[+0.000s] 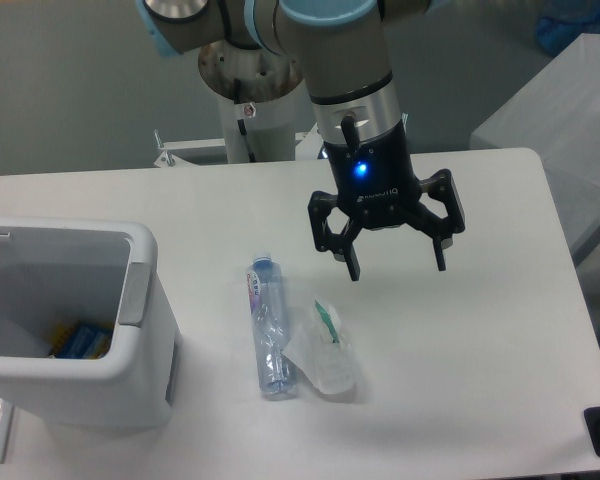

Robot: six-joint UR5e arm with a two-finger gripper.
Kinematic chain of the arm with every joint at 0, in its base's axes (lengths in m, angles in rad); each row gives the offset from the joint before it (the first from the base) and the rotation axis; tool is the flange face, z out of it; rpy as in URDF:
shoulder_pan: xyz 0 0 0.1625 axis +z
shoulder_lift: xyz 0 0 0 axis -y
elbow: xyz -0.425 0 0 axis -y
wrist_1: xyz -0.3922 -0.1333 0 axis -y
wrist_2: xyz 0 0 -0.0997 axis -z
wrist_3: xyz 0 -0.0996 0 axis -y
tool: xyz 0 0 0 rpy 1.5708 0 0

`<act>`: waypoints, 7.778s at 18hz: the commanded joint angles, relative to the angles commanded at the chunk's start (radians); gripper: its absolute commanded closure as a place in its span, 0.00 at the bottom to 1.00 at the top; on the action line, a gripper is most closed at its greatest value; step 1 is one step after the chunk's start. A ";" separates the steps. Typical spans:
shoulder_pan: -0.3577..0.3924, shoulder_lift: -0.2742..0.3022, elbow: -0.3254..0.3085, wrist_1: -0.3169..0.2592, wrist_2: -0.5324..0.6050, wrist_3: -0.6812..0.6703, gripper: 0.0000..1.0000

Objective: Place the trash in the trash can

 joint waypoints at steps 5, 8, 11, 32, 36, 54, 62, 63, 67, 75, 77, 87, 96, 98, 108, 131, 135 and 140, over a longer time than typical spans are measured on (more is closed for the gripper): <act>-0.003 0.000 -0.008 0.000 0.021 -0.002 0.00; -0.005 -0.005 -0.023 0.002 0.029 0.001 0.00; -0.005 -0.008 -0.060 0.015 0.026 0.002 0.00; -0.003 -0.290 -0.187 0.121 0.011 -0.096 0.00; -0.003 -0.345 -0.156 0.121 -0.055 -0.149 0.00; -0.008 -0.361 -0.180 0.107 -0.092 -0.186 1.00; 0.080 -0.264 -0.080 0.107 -0.382 -0.189 1.00; 0.084 -0.250 -0.077 0.109 -0.397 -0.193 1.00; 0.075 -0.207 0.003 0.110 -0.491 -0.404 1.00; -0.001 -0.078 0.074 0.117 -0.558 -0.656 1.00; -0.029 -0.037 0.069 0.117 -0.558 -0.678 1.00; -0.257 0.009 0.006 0.117 -0.555 -0.667 1.00; -0.345 0.011 -0.078 0.121 -0.540 -0.644 0.64; -0.345 0.011 -0.078 0.121 -0.531 -0.602 0.34; -0.290 0.024 -0.060 0.114 -0.428 -0.652 0.00; -0.029 -0.231 -0.201 0.109 -0.209 -0.585 0.00; -0.074 -0.285 -0.199 0.107 -0.155 -0.503 0.00; -0.103 -0.318 -0.202 0.110 -0.152 -0.453 0.00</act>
